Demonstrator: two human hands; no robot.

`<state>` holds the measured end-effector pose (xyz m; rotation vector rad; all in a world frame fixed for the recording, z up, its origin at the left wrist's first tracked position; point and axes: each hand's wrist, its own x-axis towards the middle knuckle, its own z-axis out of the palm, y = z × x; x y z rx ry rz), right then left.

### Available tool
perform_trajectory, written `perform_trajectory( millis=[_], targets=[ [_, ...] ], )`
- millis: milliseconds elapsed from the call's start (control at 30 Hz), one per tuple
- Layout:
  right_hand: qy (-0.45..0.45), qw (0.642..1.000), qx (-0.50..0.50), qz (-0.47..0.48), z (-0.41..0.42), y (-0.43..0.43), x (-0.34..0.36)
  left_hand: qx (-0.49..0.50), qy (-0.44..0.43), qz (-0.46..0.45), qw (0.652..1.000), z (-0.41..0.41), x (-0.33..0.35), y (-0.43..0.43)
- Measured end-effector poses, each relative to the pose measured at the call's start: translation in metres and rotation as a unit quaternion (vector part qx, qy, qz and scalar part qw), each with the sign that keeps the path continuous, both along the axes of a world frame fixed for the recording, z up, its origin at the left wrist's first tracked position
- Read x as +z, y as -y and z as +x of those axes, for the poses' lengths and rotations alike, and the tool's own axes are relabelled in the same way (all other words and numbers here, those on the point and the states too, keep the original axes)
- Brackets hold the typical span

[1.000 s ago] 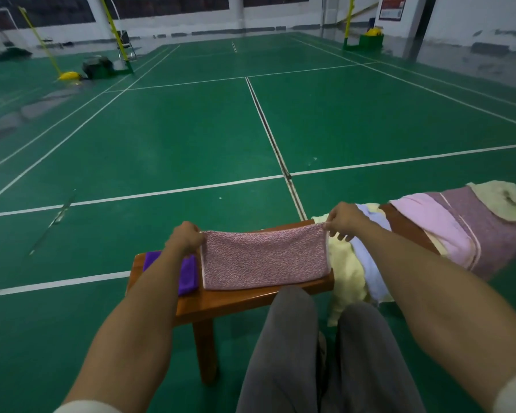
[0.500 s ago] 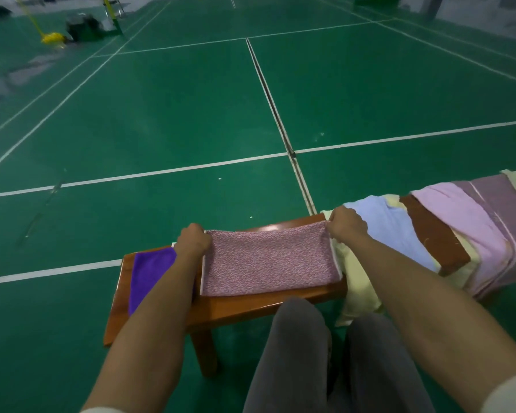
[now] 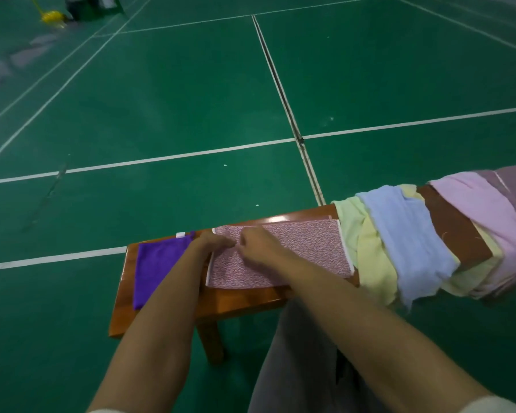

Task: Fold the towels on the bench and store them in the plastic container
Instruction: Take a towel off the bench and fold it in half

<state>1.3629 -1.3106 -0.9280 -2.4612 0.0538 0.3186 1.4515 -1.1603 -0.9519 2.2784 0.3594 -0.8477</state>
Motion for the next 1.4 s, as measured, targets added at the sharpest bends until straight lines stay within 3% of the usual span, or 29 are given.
perform_trajectory(
  millis=[167,367,500,667,867,967,1133,1400],
  targets=[
    [-0.071,0.993,-0.031,0.084,-0.002,-0.052,-0.003,0.05,-0.019,-0.077,0.996,0.019,-0.034,-0.009],
    [-0.129,0.98,-0.109,0.101,-0.002,-0.058,-0.001,0.052,-0.051,-0.097,0.993,-0.013,0.019,0.01],
    [-0.168,0.962,-0.179,0.123,0.001,-0.049,0.017,0.066,-0.002,-0.118,0.991,-0.015,0.034,0.027],
    [-0.258,0.906,-0.233,0.24,-0.003,-0.02,0.036,0.081,0.051,-0.149,0.984,-0.017,0.047,0.052],
    [-0.27,0.891,-0.251,0.265,-0.017,0.012,0.036,0.049,0.079,-0.144,0.985,-0.033,0.067,0.088],
    [-0.276,0.891,-0.267,0.242,-0.025,0.022,0.041,0.036,0.117,-0.118,0.985,-0.038,0.072,0.1],
    [-0.236,0.921,-0.246,0.187,-0.038,0.038,0.047,0.003,0.193,-0.031,0.981,-0.047,0.081,0.112],
    [-0.173,0.951,-0.217,0.137,-0.056,0.074,0.06,-0.023,0.2,-0.026,0.979,-0.066,0.102,0.144]
  ],
)
